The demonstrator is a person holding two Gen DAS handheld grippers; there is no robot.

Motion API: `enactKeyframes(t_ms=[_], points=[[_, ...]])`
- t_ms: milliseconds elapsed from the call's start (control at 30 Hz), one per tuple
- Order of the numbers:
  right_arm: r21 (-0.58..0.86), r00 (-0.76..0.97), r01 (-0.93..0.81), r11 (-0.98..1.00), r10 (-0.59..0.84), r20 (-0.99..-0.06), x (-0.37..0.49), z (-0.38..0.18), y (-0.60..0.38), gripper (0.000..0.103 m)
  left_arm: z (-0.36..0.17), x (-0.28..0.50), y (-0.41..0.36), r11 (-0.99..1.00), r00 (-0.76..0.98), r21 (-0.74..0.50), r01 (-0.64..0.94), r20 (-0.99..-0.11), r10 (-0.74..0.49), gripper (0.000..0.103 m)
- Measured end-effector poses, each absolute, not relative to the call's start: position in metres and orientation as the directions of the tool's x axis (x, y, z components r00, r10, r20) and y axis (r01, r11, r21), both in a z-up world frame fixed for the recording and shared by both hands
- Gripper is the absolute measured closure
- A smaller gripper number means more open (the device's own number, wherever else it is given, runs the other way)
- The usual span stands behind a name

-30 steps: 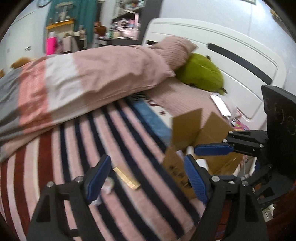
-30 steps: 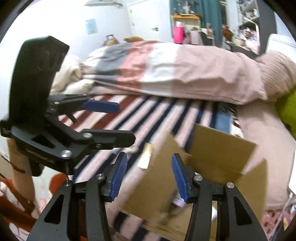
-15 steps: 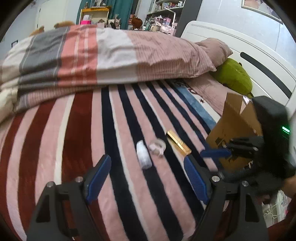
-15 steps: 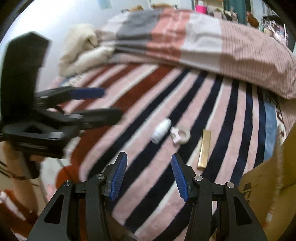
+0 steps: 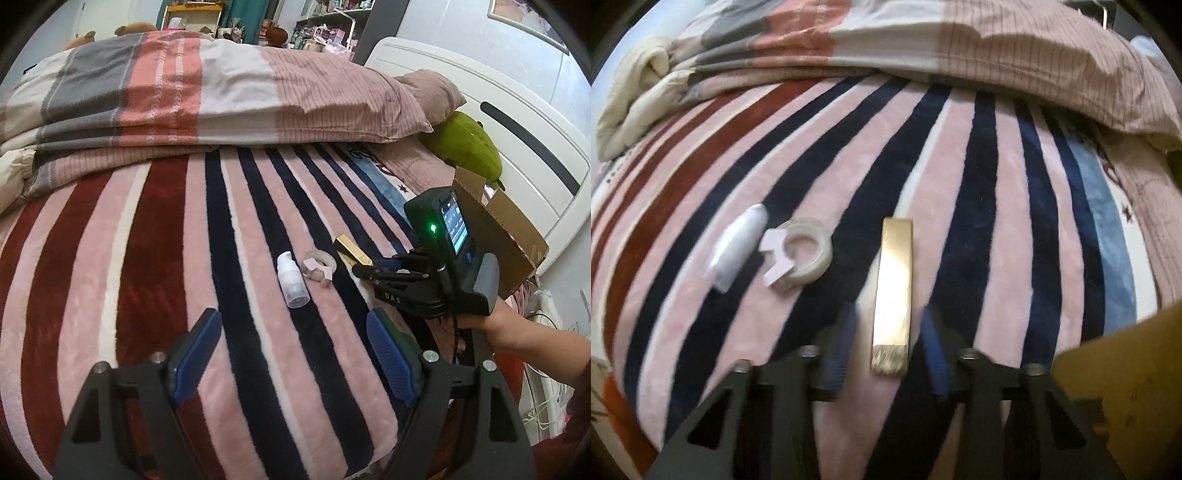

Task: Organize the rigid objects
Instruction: 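Grasp the gold stick with the right gripper, then lift the gold stick to the left gripper and drop it into the box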

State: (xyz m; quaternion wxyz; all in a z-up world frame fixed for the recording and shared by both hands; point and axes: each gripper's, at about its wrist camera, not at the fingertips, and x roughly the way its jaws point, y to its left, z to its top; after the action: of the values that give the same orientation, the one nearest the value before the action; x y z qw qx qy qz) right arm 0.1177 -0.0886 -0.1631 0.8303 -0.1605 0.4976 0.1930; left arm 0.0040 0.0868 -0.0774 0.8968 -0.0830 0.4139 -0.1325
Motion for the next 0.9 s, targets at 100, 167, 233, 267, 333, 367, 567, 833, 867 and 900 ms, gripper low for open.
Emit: enactKeyframes(t_ms=[100, 167, 233, 267, 333, 367, 567, 833, 867, 900], points=[[-0.087, 0.450, -0.488, 0.868, 0.165, -0.878, 0.110, -0.156, -0.088, 0.090, -0.074, 0.004, 0.088, 0.951, 0.625, -0.260, 0.169, -0.717, -0.307, 0.025], [-0.074, 0.460, -0.508, 0.858, 0.198, -0.865, 0.100, -0.144, -0.088, 0.090, -0.070, 0.004, 0.086, 0.947, 0.628, -0.268, 0.178, -0.710, -0.319, 0.025], [-0.059, 0.464, -0.541, 0.839, 0.239, -0.853, 0.089, -0.129, -0.084, 0.090, -0.063, 0.006, 0.083, 0.940, 0.632, -0.280, 0.195, -0.697, -0.339, 0.025], [-0.045, 0.460, -0.561, 0.826, 0.266, -0.847, 0.081, -0.119, -0.082, 0.090, -0.059, 0.007, 0.081, 0.936, 0.634, -0.287, 0.204, -0.690, -0.349, 0.025], [-0.006, 0.442, -0.609, 0.793, 0.333, -0.833, 0.065, -0.099, -0.078, 0.090, -0.048, 0.008, 0.074, 0.923, 0.639, -0.308, 0.231, -0.667, -0.383, 0.025], [0.015, 0.434, -0.636, 0.772, 0.373, -0.820, 0.056, -0.086, -0.077, 0.090, -0.043, 0.009, 0.071, 0.917, 0.640, -0.316, 0.243, -0.658, -0.397, 0.025], [0.087, 0.408, -0.722, 0.686, 0.524, -0.748, 0.025, -0.030, -0.082, 0.090, -0.008, 0.021, 0.035, 0.877, 0.648, -0.347, 0.334, -0.591, -0.480, 0.034], [0.094, 0.474, -0.706, 0.702, 0.567, -0.673, 0.019, 0.011, -0.139, 0.090, 0.025, 0.047, -0.036, 0.856, 0.632, -0.288, 0.430, -0.581, -0.513, 0.061], [0.099, 0.484, -0.697, 0.711, 0.568, -0.666, 0.021, 0.014, -0.151, 0.090, 0.028, 0.051, -0.048, 0.852, 0.626, -0.277, 0.444, -0.585, -0.516, 0.061], [0.101, 0.491, -0.689, 0.717, 0.565, -0.663, 0.021, 0.015, -0.160, 0.090, 0.030, 0.055, -0.060, 0.849, 0.621, -0.266, 0.456, -0.589, -0.518, 0.061]])
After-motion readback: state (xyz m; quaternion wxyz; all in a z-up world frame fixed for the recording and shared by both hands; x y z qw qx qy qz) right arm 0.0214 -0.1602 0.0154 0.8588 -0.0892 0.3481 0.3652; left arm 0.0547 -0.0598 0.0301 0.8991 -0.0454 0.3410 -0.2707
